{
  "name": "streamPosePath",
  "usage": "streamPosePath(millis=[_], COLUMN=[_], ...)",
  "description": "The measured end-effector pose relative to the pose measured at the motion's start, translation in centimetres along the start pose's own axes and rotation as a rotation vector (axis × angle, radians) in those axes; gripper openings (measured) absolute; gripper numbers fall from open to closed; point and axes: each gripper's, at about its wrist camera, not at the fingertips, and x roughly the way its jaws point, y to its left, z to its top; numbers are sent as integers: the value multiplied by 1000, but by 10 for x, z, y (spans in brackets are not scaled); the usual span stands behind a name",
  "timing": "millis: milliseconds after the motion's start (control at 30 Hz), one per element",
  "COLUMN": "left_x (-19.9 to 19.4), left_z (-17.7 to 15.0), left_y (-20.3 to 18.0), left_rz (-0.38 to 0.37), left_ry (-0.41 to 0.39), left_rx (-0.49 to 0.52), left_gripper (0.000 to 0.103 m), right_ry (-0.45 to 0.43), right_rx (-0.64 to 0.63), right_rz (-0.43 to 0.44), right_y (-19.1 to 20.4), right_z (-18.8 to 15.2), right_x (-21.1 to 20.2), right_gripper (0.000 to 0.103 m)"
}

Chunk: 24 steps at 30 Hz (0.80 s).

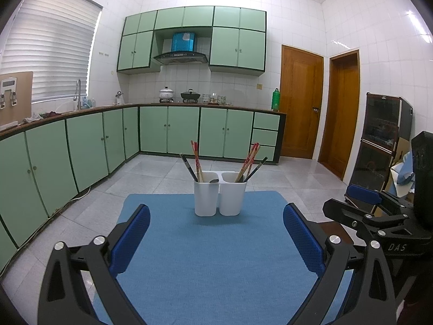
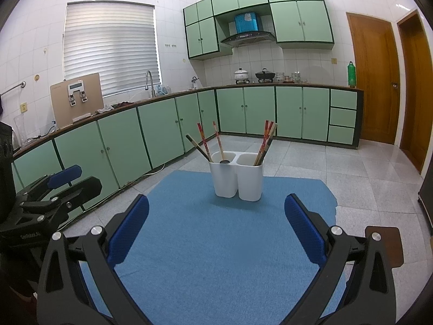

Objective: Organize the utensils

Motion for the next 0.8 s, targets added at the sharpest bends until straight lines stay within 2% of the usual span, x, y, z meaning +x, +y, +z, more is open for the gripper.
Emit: streamPosePath(millis=[800], left_x=[3], left_z=[1], left_y=[0], left_rz=[1], left_ry=[17], left_rx=[8], left_gripper=[97], right_ry=[11], right_rx=[13], right_rz=[-4], right_y=[-8], right_z=[-6], right_x=[6], right_gripper=[97])
